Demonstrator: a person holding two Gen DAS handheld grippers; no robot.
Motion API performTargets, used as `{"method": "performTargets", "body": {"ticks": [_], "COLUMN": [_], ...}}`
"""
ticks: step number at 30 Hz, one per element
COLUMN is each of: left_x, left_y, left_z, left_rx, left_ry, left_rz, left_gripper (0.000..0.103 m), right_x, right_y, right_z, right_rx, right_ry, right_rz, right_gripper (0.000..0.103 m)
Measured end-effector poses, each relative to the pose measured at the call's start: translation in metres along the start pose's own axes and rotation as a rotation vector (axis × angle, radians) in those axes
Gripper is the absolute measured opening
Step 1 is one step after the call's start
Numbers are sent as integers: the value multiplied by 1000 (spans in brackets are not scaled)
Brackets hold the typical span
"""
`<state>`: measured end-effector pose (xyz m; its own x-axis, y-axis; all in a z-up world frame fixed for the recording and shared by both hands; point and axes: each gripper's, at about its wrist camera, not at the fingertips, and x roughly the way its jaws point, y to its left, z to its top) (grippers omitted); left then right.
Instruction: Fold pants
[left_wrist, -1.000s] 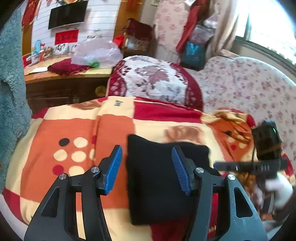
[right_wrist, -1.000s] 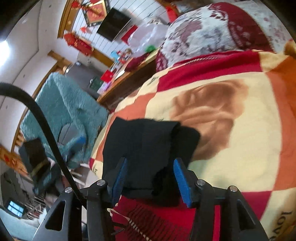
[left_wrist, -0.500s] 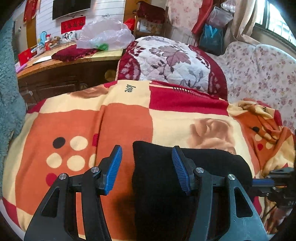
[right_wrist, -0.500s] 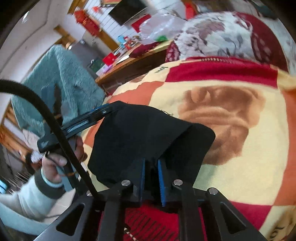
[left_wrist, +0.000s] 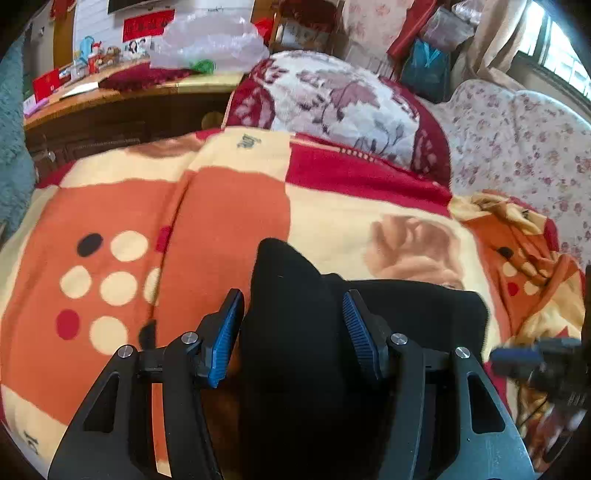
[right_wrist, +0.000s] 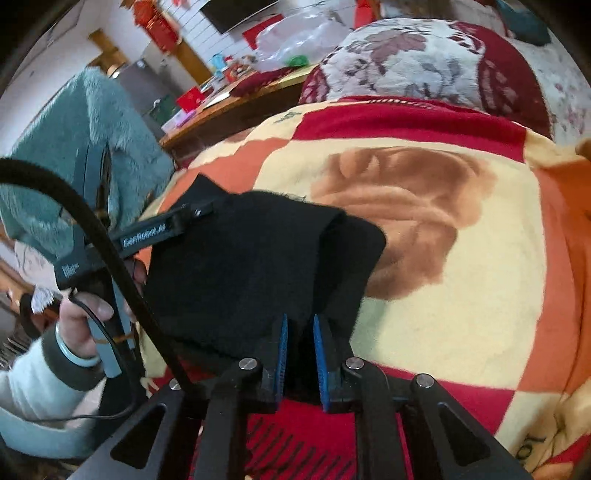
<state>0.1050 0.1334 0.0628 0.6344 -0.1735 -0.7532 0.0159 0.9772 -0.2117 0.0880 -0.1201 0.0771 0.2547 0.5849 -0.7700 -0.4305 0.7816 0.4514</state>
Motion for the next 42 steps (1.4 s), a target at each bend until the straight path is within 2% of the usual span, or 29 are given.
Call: {"method": "performTargets", "body": {"ticks": [2,4,6,9,11,16,18,19,21,24,28,30,32,34,36,37,38,42], "left_x": [-13,-28,-39,-55,-58,-50,-47,-44,-42,-39,-31,-28,-29,-30,-31,-33,-36,-44], "left_y": [-2,-6,-9,-15,-19,-41,-47,-51,-53,-55,-61,-62,-62,-60,-59,-58,-58,-57], "left_z": [-3,-9,-16,-29,-37,-61,-63,-62,-61,-58,-60,-61,-60,-59,-59,-58,-58,-55], "left_rx": [6,18,27,35,43,115,136,136,118,96,106,107,105,94,83,80,75,58], "left_ry": [-22,-40,-48,-41,-31,-22,-24,-19,-16,1,15,16,13,15,13,11,7,8], "left_rz": [-3,-6,-17,-52,-45,-9,-2,-10,-32,-81,-60,-44,-40,-44,-46,-44,-45,-50], "left_gripper": [56,56,56,56,56,59,61,64,64,64,64,64,64,64,64,64,64,64], "right_x": [-14,-20,-20,-7,8,38,42,42,36,23,22,32,32,28,23,18,15,-3], "right_y": [-4,-10,-11,-5,-2,-3,-1,1,8,11,1,-5,-10,-14,-15,-13,-10,4], "right_z": [5,12,19,30,38,45,44,43,42,44,43,38,36,37,37,36,35,30], "right_rx": [28,82,118,103,91,90,64,46,-13,-64,-64,-47,-15,27,48,44,36,21], "right_ry": [-60,-92,-100,-75,-49,-15,-18,-21,-31,-53,-39,-16,-40,-42,-39,-41,-48,-79], "right_rz": [28,88,119,115,101,131,113,100,62,7,-48,-52,-41,-21,-30,-36,-35,-30], "right_gripper": [18,30,47,47,47,46,18,18,12,10,10,10,10,15,33,38,41,41]}}
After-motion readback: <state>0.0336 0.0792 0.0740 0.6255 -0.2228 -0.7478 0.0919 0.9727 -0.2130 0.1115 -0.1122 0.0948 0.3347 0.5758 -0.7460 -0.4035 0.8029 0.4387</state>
